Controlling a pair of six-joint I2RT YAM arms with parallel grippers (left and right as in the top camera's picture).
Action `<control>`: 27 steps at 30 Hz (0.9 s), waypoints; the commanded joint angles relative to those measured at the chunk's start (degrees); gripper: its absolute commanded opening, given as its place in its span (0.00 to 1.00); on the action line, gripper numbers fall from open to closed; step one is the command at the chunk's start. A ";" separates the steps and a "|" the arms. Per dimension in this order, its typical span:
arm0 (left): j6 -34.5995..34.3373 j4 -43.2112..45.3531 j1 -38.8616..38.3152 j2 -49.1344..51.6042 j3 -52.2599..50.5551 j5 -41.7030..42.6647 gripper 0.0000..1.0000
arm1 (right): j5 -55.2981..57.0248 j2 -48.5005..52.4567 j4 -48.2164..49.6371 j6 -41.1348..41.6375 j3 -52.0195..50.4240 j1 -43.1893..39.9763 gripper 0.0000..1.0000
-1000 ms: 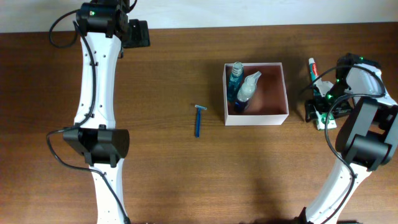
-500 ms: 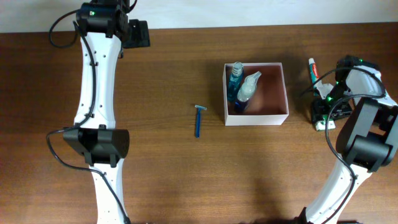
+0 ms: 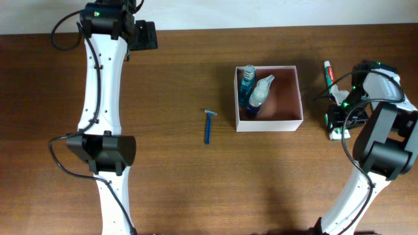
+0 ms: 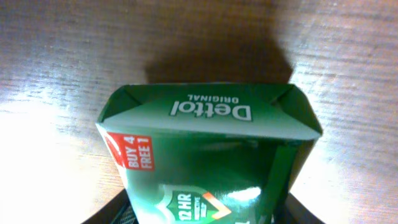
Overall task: Pack container
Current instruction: 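Close the right gripper on the Dettol box and lift, then carry the Dettol box over the pink box and lower it in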
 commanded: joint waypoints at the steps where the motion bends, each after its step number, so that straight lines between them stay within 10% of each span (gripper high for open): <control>1: 0.48 -0.02 0.17 0.09 0.20 -0.42 0.99 | -1.60 1.33 -3.54 4.31 5.49 0.00 0.46; 16: 0.48 -0.02 0.17 0.09 0.20 -0.42 0.99 | -14.60 1.31 -23.19 16.63 39.36 5.73 0.44; 27: 0.48 -0.02 0.17 0.09 0.20 -0.42 0.99 | -14.58 1.33 -19.89 16.61 40.26 16.70 0.45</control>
